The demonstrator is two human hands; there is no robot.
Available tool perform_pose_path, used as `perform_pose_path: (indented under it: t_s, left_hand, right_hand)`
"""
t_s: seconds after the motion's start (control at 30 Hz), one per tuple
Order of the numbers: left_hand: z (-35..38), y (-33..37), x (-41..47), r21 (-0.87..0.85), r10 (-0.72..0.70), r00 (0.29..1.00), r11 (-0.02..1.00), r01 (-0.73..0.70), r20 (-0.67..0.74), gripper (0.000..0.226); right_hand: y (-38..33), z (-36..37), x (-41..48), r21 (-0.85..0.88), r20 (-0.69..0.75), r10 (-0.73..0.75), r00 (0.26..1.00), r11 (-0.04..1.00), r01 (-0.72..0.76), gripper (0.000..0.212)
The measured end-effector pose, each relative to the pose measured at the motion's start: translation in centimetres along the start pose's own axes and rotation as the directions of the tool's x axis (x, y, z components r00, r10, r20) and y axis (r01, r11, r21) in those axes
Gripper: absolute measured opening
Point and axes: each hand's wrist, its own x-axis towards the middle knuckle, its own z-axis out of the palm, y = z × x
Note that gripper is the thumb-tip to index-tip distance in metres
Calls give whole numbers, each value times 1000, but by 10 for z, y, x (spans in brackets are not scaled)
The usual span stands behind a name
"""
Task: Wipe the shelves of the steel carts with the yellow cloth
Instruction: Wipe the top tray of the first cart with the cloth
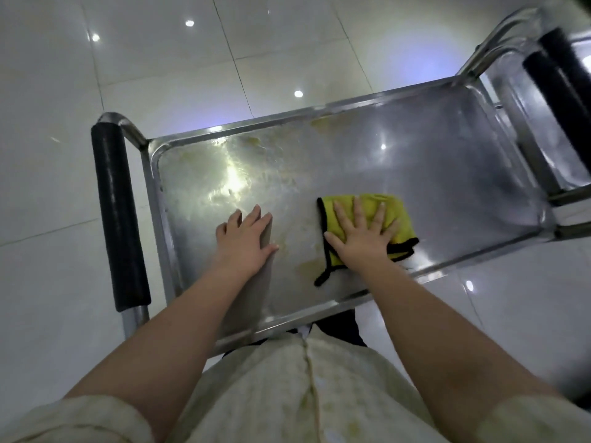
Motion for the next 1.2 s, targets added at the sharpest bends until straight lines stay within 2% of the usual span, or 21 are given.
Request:
perform_pose_path:
  t_s: [0.1,0.23,0.3,0.37,0.5,0.63,0.73,0.8,0.87,0.97,1.03,1.1,1.17,1.2]
  left_hand:
    - [-6,-2,5,-99,-5,998,995,-1,-57,44]
    - [-24,-2,27,-330,-83,976,944,12,-202,31]
    - [-31,0,46,-251,-49,979,968,-1,-196,41]
    - [-36,2,66,-126,-28,993,992,12,-119,52]
    - [-35,0,94,-85,-33,996,996,27,-79,54]
    - [-35,-1,101,-39,-82,996,996,81,-39,62]
    - [-39,-1,104,-30,-104,994,994,104,-20,62]
    - [-40,-3,106,-14,-100,995,995,100,-27,53]
    - [-42,-5,108,-16,-108,994,994,107,-29,43]
    - [-49,-13,111,-88,-130,990,988,126,-49,36]
    - [-52,-20,112,-112,-137,985,986,126,-103,37]
    - [-53,-25,113,-99,-182,974,981,169,-137,42]
    - [-52,-27,114,-86,-221,967,974,212,-128,45]
    - [-52,-27,115,-84,-226,967,973,217,-119,46]
  right_hand:
    - [-59,18,-20,-79,-4,-216,976,973,215,64]
    - [-78,27,-33,-144,-3,-290,957,947,287,63]
    - [-73,20,-30,-152,15,-298,954,943,297,63]
    - [-66,14,-24,-154,28,-300,954,941,301,61]
    - [-33,-1,3,-43,0,-159,987,986,159,56]
    - [38,-34,49,44,-37,29,999,999,-28,57]
    - [80,-63,84,128,12,206,979,970,-205,59]
    - [76,-72,98,129,41,223,974,965,-226,59]
    - [45,-71,102,69,28,109,994,992,-110,59]
    - [-22,-52,88,-54,27,-207,978,977,208,64]
    - [-60,-37,72,-179,59,-439,896,879,443,67]
    - [-74,-32,65,-265,118,-620,776,733,626,69]
    - [-66,-40,76,-276,134,-683,718,670,689,71]
    - [-57,-47,86,-277,115,-666,737,691,668,71]
